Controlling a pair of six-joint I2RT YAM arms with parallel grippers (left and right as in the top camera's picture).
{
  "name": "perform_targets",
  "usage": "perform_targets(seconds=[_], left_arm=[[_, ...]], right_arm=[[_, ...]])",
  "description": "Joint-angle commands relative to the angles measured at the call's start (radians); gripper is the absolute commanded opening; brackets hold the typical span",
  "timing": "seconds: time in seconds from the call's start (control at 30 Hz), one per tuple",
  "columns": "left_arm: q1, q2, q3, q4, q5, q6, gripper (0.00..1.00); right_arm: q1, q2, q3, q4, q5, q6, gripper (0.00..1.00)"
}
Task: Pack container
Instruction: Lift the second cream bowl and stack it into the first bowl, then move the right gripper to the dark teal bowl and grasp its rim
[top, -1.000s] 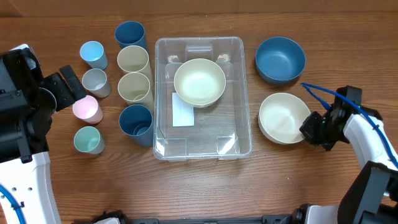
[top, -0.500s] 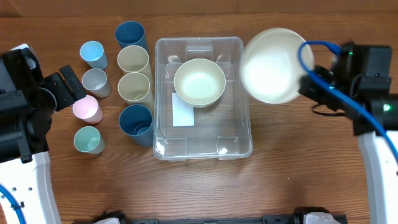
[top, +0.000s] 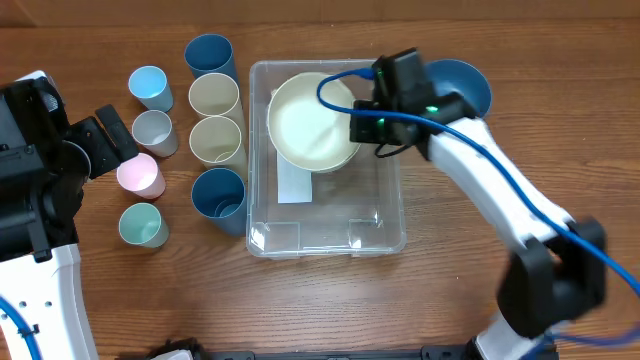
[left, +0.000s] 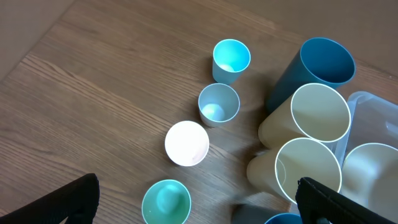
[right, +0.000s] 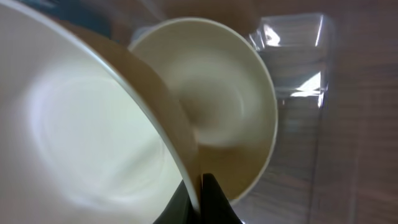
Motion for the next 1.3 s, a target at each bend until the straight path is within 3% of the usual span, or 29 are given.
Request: perform_targets(seconds=[0.0, 0.07, 0.1, 0.2, 0.33, 0.53, 0.77, 1.0, 1.27], left_arm=[[0.005, 0.002, 0.022, 0.001, -0.009, 0.024, 1.00], [0.005, 0.002, 0.022, 0.001, -0.009, 0.024, 1.00], [0.005, 0.002, 0.022, 0.001, -0.009, 0.023, 1.00], [0.005, 0.002, 0.022, 0.001, -0.009, 0.024, 1.00], [0.005, 0.002, 0.022, 0.001, -0.009, 0.024, 1.00], [0.005, 0.002, 0.022, 0.001, -0.009, 0.023, 1.00], [0.005, 0.002, 0.022, 0.001, -0.009, 0.023, 1.00], [0.005, 0.002, 0.022, 0.001, -0.009, 0.024, 1.00], [0.005, 0.002, 0.022, 0.001, -0.009, 0.024, 1.00]], right_arm=[[-0.003, 0.041, 0.008, 0.053, 0.032, -0.003, 0.04], [-0.003, 0.040, 0.008, 0.057, 0.083, -0.003, 0.06], [-0.003, 0.035, 0.012, 0.056, 0.086, -0.004, 0.19], [-0.003, 0.021, 0.048, 0.008, 0.082, -0.028, 0.28], [-0.007, -0.019, 0.127, -0.071, 0.082, -0.073, 0.48], [-0.080, -0.125, 0.192, -0.105, 0.083, -0.074, 0.49], [-0.333, -0.170, 0.192, -0.142, 0.083, -0.048, 0.54], [-0.557, -0.016, 0.191, -0.153, 0.082, -0.048, 0.54], [-0.582, 0.183, 0.191, -0.080, 0.078, 0.006, 0.53]])
